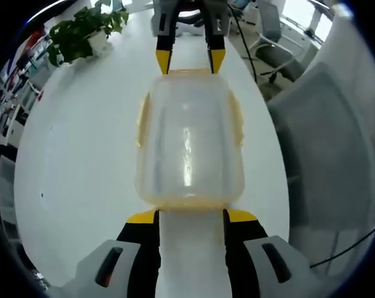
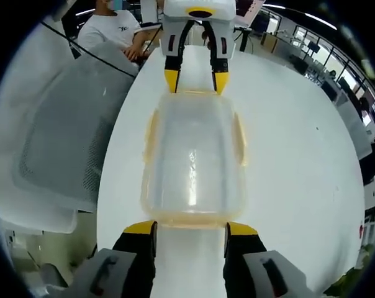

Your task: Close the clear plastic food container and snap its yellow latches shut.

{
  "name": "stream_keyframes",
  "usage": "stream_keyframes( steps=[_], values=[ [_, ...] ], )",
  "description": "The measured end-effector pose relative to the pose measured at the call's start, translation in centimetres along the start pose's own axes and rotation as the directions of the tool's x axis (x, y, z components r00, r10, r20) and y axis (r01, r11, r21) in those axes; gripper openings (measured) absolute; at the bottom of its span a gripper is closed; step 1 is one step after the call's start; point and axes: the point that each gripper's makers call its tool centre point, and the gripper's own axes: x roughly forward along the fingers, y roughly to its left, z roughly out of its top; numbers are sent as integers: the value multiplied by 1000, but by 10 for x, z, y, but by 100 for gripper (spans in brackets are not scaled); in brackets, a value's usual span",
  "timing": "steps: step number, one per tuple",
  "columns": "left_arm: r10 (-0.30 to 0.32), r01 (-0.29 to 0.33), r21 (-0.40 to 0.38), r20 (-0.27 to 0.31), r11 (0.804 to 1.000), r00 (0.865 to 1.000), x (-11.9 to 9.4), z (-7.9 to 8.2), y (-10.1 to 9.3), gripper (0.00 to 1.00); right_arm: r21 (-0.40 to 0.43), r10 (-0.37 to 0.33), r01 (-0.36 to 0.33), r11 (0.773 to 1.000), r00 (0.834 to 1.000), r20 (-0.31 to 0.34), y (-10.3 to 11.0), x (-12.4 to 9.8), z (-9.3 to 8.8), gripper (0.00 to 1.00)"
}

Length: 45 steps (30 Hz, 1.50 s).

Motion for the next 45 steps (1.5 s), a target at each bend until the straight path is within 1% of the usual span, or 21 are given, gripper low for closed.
stream_keyframes(
  steps=[6,9,12,14,19,23,26,27,30,32,34,35,36,37,38,39,40,42,43,44,45],
  values=[
    [11,-11,-15,-2,1000,1000,-4,-8,-1,39,25,-1,1,1000,1000,9,4,-5,0,45],
    [14,-14,-26,4,1000,1000,-6,-9,-2,39,43,-9,9,999,1000,16,6,-9,2,44],
    [21,-21,-22,0,1000,1000,-8,-10,-3,39,37,-21,21,999,1000,9,7,-11,3,44],
    [25,-25,-33,8,999,1000,-9,-10,-3,39,42,-28,27,999,1000,11,7,-12,4,45],
    [44,-39,-100,48,994,998,-15,-4,-1,38,61,-70,69,996,997,17,4,-19,10,45],
    [61,-49,-156,75,987,995,-20,-1,1,37,110,-106,104,988,994,17,-2,-24,16,47],
    [66,-48,-193,87,980,994,-21,0,2,38,141,-123,119,983,992,19,-3,-27,19,45],
    [71,-50,-213,89,976,993,-22,1,1,38,162,-129,125,979,992,17,-3,-28,20,44],
    [77,-54,-232,94,971,993,-22,1,1,43,171,-154,151,974,988,8,-6,-28,21,45],
    [68,-38,-271,101,962,993,-22,1,-2,45,209,-168,164,964,986,2,-7,-29,21,46],
    [76,-39,-295,115,955,991,-23,3,-1,44,226,-175,171,959,984,1,-8,-29,22,47],
    [83,-42,-309,122,950,989,-23,4,0,44,240,-188,184,953,982,-2,-10,-30,22,48],
    [90,-39,-339,135,940,987,-24,5,1,44,256,-211,208,944,977,-17,-13,-31,20,48],
    [95,-40,-357,139,933,986,-24,5,2,44,255,-209,204,945,978,-11,-12,-31,22,49],
    [103,-42,-378,143,925,984,-24,5,3,44,276,-202,196,941,979,-7,-11,-30,25,49],
    [102,-38,-386,147,922,984,-24,5,3,43,294,-205,201,935,979,-16,-11,-30,24,49],
    [103,-35,-399,150,916,983,-24,5,2,41,296,-218,210,932,976,-9,-13,-31,26,50],
    [114,-40,-423,150,905,982,-24,4,4,42,328,-221,212,921,975,-10,-14,-31,27,49],
    [122,-41,-443,156,896,980,-23,5,5,43,347,-233,225,911,972,-19,-17,-31,26,47],
    [123,-35,-455,164,890,979,-23,6,5,45,346,-233,223,911,972,-14,-17,-30,27,47],
    [121,-17,-485,184,874,975,-21,9,4,45,373,-237,221,901,972,-4,-17,-30,28,47]
  ],
)
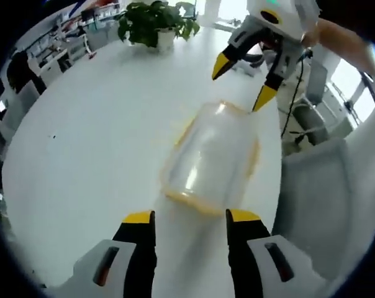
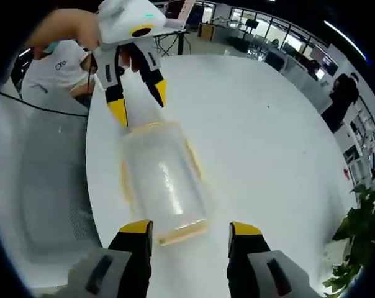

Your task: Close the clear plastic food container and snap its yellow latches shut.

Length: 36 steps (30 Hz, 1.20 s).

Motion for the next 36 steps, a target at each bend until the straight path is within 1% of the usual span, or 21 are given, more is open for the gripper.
stream_keyframes(
  steps=[4,6,7,8,10,14,15,18,20,21,23,26,28,29,30,31,32,33,34,35,36],
  values=[
    [10,-8,-71,26,997,1000,4,0,2,46,102,-4,3,995,1000,9,-2,3,-2,46],
    [8,-5,-87,33,996,999,5,0,2,45,107,-7,5,994,1000,21,-3,3,-1,44],
    [-14,19,-107,47,994,999,5,2,-1,45,111,-9,7,994,1000,22,-3,4,-1,43],
    [-19,25,-128,49,991,999,6,2,-2,44,108,-9,6,994,1000,29,-2,3,1,41],
    [-7,14,-131,56,991,998,6,4,1,44,121,-13,10,993,1000,28,-2,4,0,39],
    [-2,13,-177,59,984,998,8,5,4,44,199,-17,11,980,999,28,-4,7,-1,38],
    [5,7,-199,60,980,998,9,5,6,44,206,-16,10,979,999,30,-4,7,-1,38],
    [20,-8,-241,48,971,999,10,1,9,43,282,-18,6,959,999,39,-6,9,-3,37],
    [18,-4,-260,51,966,999,12,0,9,43,311,-21,3,951,998,53,-7,10,-3,37],
    [18,-1,-289,57,957,998,13,0,9,43,311,-21,1,951,998,60,-8,10,-3,37],
    [10,15,-332,72,943,997,15,0,7,43,346,-16,-5,938,998,58,-7,13,-6,37],
    [10,20,-361,82,932,997,17,0,5,42,404,0,-22,915,999,54,-4,16,-10,38],
    [9,26,-388,89,921,996,18,0,6,42,429,3,-27,903,998,55,-5,18,-12,39],
    [7,32,-406,94,913,996,19,0,6,42,441,11,-39,897,998,66,-4,18,-11,40],
    [7,34,-417,96,908,995,19,-1,6,42,465,23,-60,883,996,85,-2,19,-9,40],
    [5,36,-421,95,906,995,20,-1,6,41,498,35,-74,864,996,86,0,20,-10,41],
    [-2,41,-434,92,900,996,21,-2,5,40,523,45,-82,848,996,83,1,20,-13,43],
    [-9,46,-438,87,898,996,22,-4,3,39,531,47,-84,843,995,83,1,21,-14,43],
    [-12,56,-447,100,893,995,22,-1,3,38,544,56,-89,834,995,78,3,22,-18,43],
    [-11,56,-453,100,890,995,22,-1,3,38,560,69,-99,822,995,74,4,22,-20,43],
    [-9,53,-455,98,889,995,22,-1,4,38,572,77,-111,812,994,84,5,23,-20,43]
  ],
)
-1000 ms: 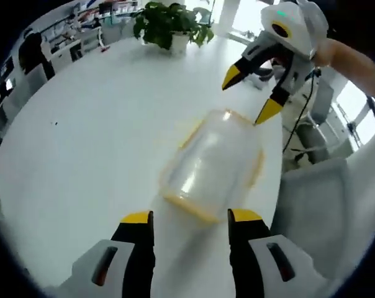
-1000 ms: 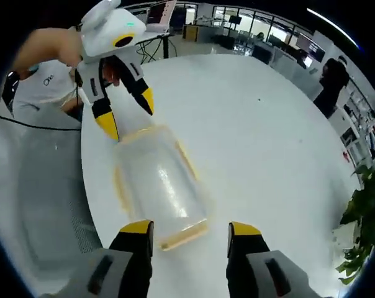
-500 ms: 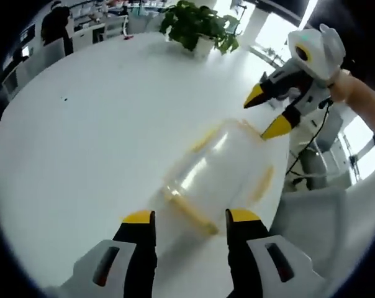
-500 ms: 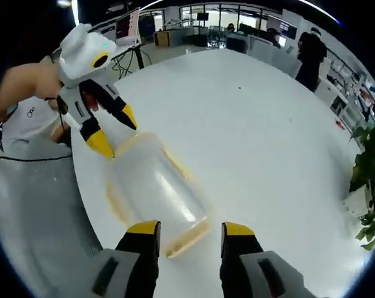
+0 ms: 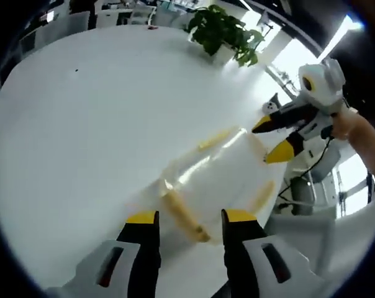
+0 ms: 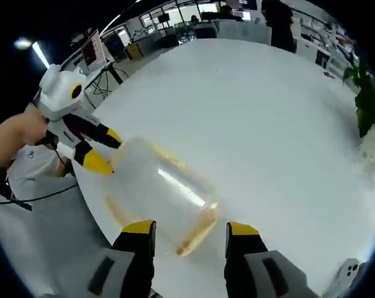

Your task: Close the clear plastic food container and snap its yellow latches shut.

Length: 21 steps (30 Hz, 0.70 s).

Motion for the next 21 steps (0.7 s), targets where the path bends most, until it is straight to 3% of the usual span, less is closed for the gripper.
stream_keyframes(
  steps=[2,13,21],
  values=[
    [-3,3,-17,-1,1000,1000,0,1,-1,37,47,17,-16,999,1000,-9,0,1,-3,43],
    [-30,29,-71,-6,997,1000,5,-4,-10,36,90,54,-50,995,998,-38,12,6,-6,34],
    [-20,21,-111,12,994,1000,6,-3,-9,35,88,46,-41,995,998,-50,9,8,-5,34]
  ],
)
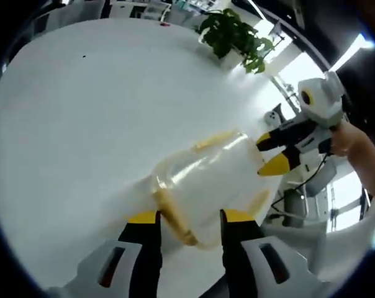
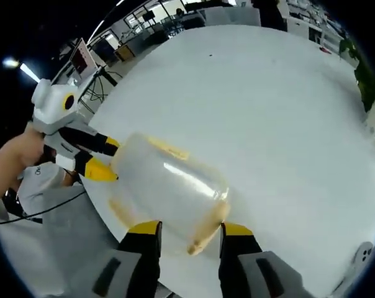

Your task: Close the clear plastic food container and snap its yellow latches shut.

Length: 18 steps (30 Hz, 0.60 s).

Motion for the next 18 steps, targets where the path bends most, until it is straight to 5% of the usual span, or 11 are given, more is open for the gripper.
stream_keyframes(
  steps=[10,11,12,18],
  values=[
    [-3,5,-62,39,998,999,2,2,2,31,42,24,-24,999,1000,-3,1,3,-1,30],
    [-94,98,-52,80,994,992,6,10,-13,29,81,35,-33,996,999,-22,4,0,-2,31],
    [-28,31,-60,49,998,998,2,4,-2,29,58,46,-47,997,999,9,4,2,5,31],
    [-32,34,-47,48,998,998,0,2,-2,29,40,33,-33,999,999,-10,3,2,-3,31]
  ],
)
